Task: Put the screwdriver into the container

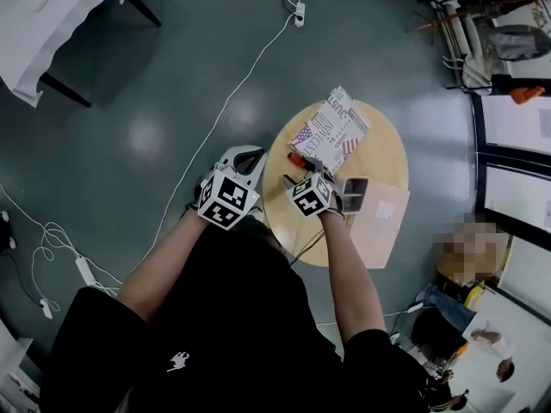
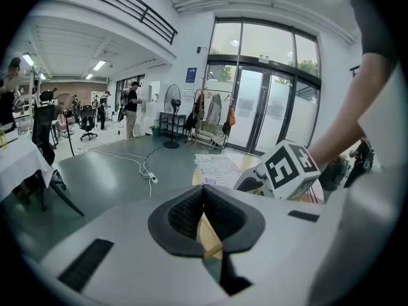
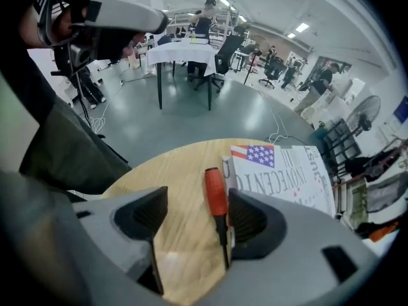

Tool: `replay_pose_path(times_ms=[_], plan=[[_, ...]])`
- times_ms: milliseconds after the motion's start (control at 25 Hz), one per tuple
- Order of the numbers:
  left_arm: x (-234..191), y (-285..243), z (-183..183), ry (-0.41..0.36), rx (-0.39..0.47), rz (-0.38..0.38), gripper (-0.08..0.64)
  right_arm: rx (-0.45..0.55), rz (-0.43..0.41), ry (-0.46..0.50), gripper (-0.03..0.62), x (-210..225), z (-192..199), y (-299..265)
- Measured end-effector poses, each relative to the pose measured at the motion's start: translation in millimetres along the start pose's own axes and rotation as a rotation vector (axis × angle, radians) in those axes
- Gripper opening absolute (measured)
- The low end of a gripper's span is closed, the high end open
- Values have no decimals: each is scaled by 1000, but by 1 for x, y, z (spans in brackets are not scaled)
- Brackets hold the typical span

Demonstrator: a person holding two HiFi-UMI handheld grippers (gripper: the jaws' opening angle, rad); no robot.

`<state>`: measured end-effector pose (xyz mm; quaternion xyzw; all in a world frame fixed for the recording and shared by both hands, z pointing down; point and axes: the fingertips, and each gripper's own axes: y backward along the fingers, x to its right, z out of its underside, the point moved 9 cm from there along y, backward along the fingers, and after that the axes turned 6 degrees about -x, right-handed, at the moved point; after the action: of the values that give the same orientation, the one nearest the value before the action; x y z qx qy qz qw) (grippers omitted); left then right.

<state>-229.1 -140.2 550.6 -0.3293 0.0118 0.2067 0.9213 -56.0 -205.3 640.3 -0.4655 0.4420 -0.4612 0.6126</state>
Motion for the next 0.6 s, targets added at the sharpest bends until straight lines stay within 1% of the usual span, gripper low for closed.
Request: replay_pose_path(times_ms=[120, 440, 560, 600], plan=[[-7, 2, 0, 14, -2, -10, 5, -9, -11, 18, 284, 0, -5, -3], [-9, -2, 3, 18, -11, -4, 5, -60, 2, 33, 276, 1, -11, -13], [-9, -3, 5, 15, -18, -3, 5, -74, 13, 32, 243, 5, -13, -15], [-9, -2, 6, 14, -20, -2, 5, -80, 23, 33, 220, 7, -13, -15]])
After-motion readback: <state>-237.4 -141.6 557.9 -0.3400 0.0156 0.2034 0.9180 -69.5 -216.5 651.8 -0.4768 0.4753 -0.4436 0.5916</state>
